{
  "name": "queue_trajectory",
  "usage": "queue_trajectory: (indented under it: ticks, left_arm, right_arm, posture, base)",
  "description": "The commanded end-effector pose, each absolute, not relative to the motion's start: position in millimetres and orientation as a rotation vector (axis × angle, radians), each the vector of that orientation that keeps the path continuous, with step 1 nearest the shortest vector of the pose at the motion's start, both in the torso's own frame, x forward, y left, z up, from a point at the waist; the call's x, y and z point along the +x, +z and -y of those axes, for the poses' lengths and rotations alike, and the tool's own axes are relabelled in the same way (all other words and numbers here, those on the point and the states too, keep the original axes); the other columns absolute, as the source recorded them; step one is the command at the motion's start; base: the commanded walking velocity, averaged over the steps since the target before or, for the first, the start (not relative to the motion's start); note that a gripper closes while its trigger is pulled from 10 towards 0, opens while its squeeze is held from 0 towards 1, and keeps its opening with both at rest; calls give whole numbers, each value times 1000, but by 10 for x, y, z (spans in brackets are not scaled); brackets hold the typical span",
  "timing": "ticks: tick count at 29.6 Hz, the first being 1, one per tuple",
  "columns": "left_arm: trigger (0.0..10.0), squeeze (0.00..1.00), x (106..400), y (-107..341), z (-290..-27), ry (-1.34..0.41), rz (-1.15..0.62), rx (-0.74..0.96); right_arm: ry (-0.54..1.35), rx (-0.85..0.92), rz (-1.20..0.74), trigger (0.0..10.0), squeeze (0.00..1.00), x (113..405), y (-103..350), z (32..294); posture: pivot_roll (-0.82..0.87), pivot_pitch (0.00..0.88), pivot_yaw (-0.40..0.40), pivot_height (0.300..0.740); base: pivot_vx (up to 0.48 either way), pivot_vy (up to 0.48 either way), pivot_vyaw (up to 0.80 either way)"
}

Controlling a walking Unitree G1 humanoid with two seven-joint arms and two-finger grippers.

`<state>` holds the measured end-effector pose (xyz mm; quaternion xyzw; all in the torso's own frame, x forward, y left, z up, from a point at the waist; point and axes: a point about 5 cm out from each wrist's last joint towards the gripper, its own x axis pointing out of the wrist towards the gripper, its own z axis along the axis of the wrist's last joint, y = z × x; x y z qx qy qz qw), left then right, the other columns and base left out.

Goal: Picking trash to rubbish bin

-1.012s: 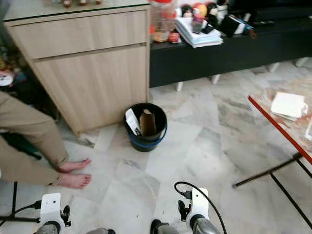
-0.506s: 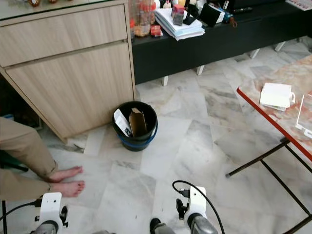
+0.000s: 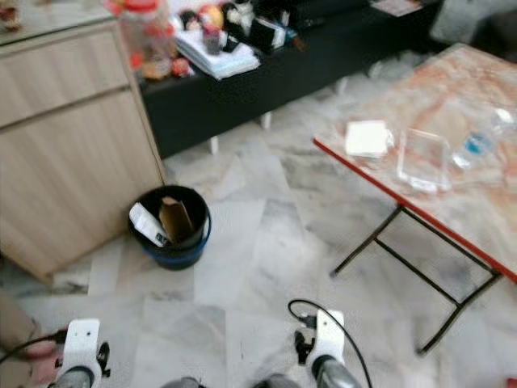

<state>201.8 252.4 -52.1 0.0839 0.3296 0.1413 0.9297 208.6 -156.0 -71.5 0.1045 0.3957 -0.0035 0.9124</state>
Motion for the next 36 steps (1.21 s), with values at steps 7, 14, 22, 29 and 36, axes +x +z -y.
queue_trajectory:
  ticks: [7,14,22,29,36]
  left_arm:
    - [10000,0,1934,-591,-2474,278,-716,165]
    - [10000,0,1943,-581,-2478,288,-704,160]
    - [10000,0,1982,-564,-2454,283,-689,162]
    - [10000,0,1986,-572,-2432,280,-699,181]
    - [10000,0,1983,-572,-2434,286,-696,171]
  right_arm:
    - [-42,215,-824,10000,0,2050,-732,1647]
    - [-39,217,-823,10000,0,2050,-731,1648]
    - [-35,213,-810,10000,0,2098,-703,1658]
    - [-29,209,-802,10000,0,2129,-686,1654]
    - [-28,209,-797,10000,0,2137,-680,1656]
  posture:
    - [132,169,-4,740]
    - [140,178,-8,740]
    - [140,186,-17,740]
    - [134,187,-20,740]
    - [135,188,-21,740]
  base:
    - [0,0,-788]
    - [0,0,-788]
    - [0,0,-788]
    - [0,-187,-788]
    - [0,0,-752]
